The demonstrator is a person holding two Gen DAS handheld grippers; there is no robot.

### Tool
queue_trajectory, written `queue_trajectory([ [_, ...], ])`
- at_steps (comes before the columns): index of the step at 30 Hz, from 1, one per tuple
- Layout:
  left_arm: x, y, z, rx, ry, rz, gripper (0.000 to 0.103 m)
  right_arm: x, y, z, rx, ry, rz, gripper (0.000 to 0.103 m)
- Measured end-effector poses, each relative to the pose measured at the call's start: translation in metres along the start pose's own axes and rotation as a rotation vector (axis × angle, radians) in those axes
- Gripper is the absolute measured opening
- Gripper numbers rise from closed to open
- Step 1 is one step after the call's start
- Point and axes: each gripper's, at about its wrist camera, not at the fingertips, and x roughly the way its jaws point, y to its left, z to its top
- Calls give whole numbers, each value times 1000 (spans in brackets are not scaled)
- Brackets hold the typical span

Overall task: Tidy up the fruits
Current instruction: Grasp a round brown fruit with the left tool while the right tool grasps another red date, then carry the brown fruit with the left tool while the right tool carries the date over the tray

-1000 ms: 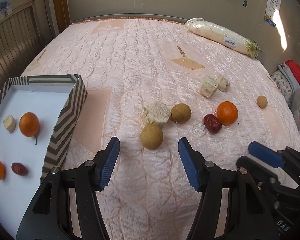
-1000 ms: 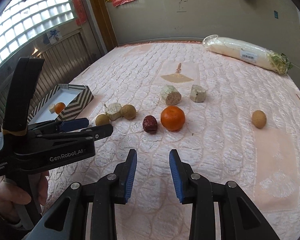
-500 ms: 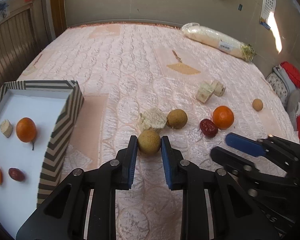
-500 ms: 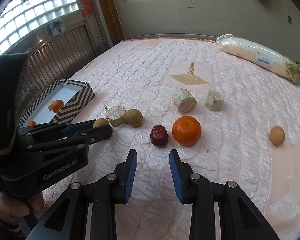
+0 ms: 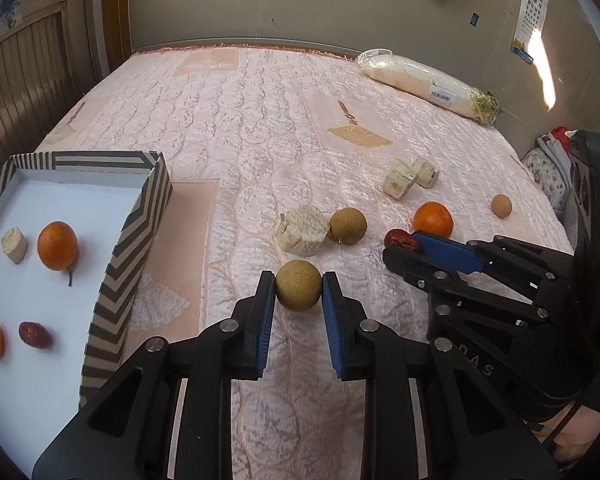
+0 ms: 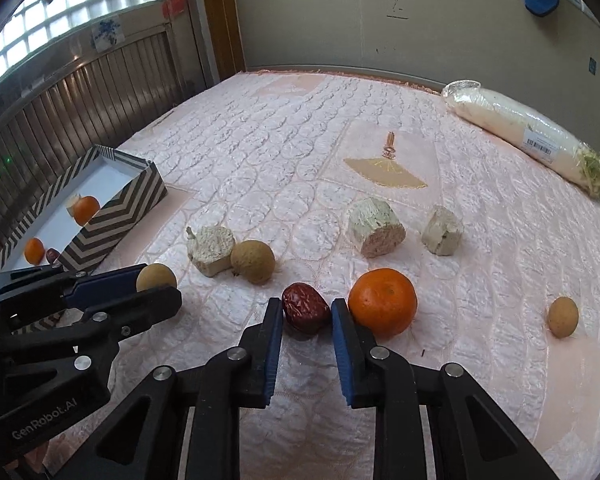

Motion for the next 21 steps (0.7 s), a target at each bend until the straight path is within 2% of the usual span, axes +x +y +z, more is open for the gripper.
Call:
queue_trajectory([
  [7,-15,-4,-10,15,-15,22,23,-28,0,-14,57,-47,37,23],
  [21,-60,12,-24,14,-83,99,23,-73,42,-23,49,-125,69,23],
])
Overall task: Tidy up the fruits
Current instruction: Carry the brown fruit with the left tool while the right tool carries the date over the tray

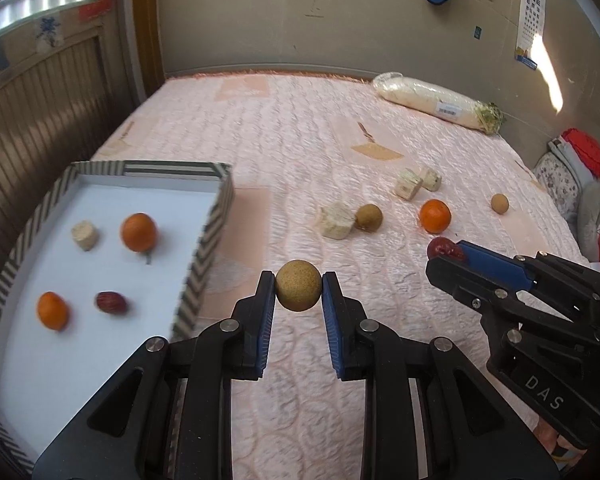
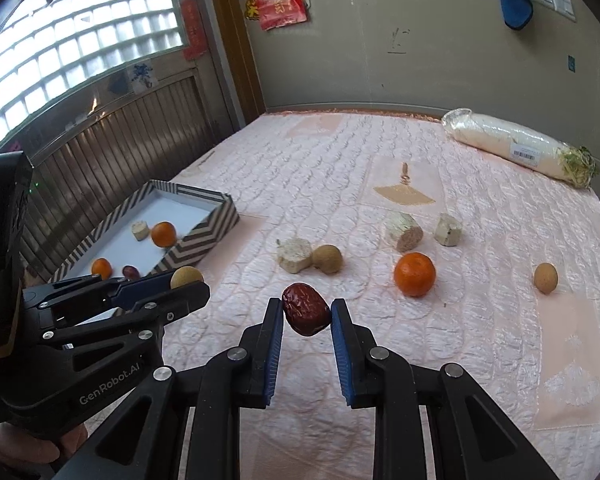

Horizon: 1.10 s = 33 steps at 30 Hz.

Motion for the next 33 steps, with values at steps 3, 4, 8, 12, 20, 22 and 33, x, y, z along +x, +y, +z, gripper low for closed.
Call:
queue_trajectory([
  [3,-8,9,-2,-5,-13,22,23,-1,12,2,-20,-3,11,23],
  [4,-10,13,-2,-11,-15,27,23,-2,16,2,-26,-5,16,23],
  [8,-17,26,-6,-28,-23,50,23,-2,35,6,-55,-9,34,23],
  [12,-25,41,-8,-44,-34,73,23,-1,51,9,-79,-14,51,23],
  [20,-35,74,-16,-83,-42,124,23,9,87,14,-136,-1,88,23],
  [22,-37,84,-19,-96,-42,140,23,13,96,16,-150,2,100,23],
  [33,-43,131,-36,-167,-24,190,23,34,149,18,-242,39,152,23],
])
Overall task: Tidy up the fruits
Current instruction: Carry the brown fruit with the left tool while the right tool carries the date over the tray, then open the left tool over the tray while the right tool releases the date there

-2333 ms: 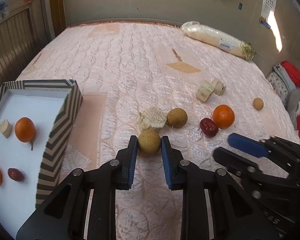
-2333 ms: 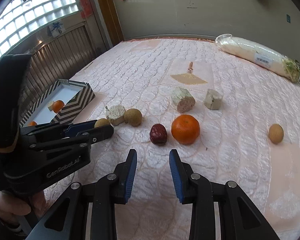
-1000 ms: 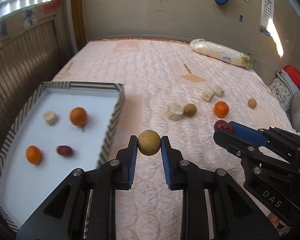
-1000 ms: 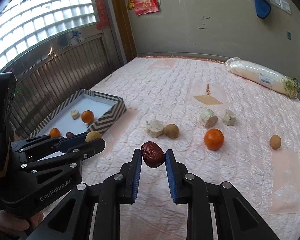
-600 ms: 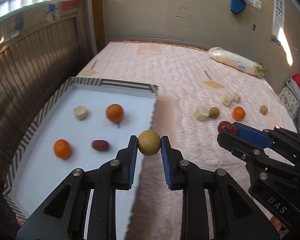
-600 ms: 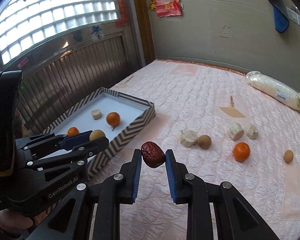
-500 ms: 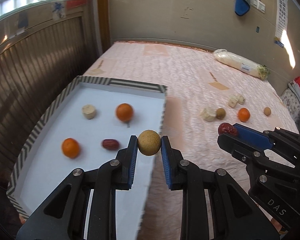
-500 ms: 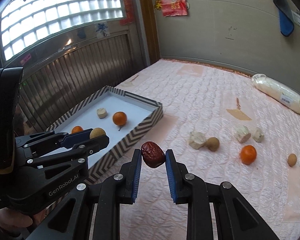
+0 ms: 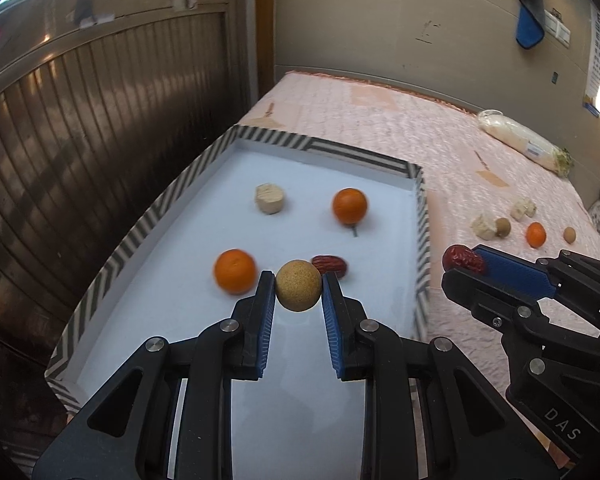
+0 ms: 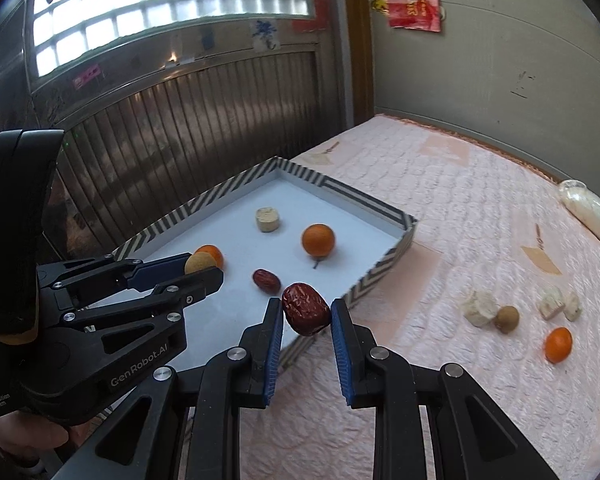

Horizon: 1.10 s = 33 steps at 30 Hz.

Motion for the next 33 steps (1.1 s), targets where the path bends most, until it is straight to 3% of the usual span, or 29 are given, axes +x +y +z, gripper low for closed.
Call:
queue_trajectory([
  [33,26,43,-16,-71,93,42,23,75,42,2,-82,152,76,23],
])
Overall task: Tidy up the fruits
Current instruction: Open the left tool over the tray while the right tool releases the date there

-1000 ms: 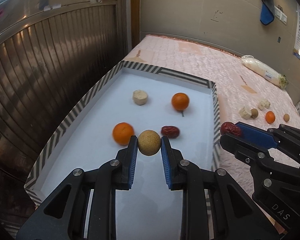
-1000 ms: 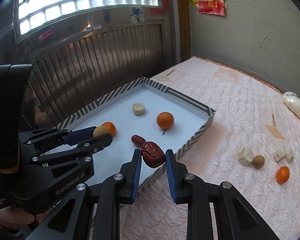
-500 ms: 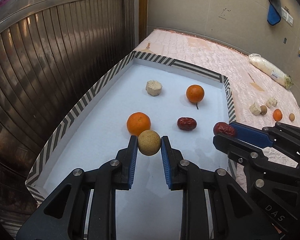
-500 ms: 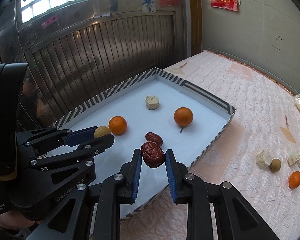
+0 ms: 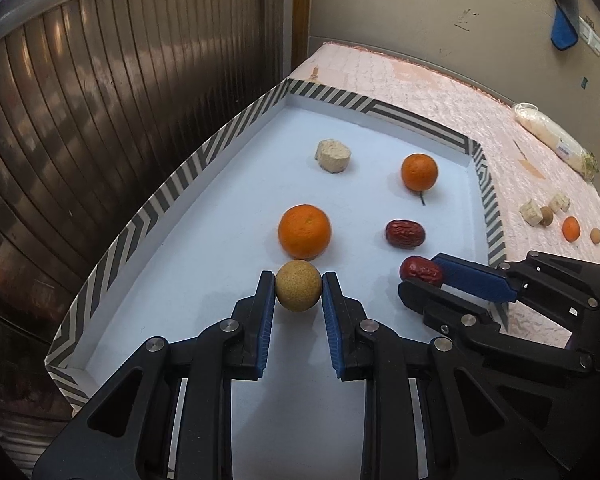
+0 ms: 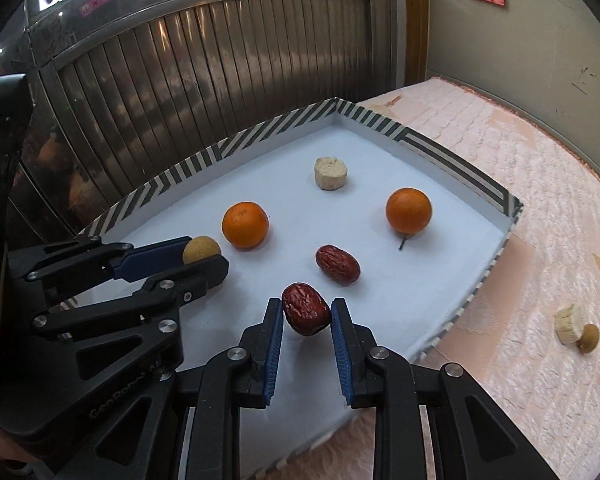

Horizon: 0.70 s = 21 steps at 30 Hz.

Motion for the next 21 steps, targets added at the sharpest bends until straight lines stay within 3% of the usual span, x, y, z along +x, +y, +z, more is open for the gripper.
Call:
queue_trajectory([
  [7,4,11,0,-48,13,11,24,12,7,3,-25,18,-13,24],
  [9,5,12,1,-50,17,25,28,11,6,3,-18,15,-1,26],
  [11,3,14,1,-60,11,37,46,9,5,2,-9,16,-1,27],
  [14,-3,15,2,-76,-13,42,65,-2,1,0,4,-8,-9,27],
  [21,-18,-11,6,-31,-51,23,65,-35,-14,-9,48,-74,-28,31],
])
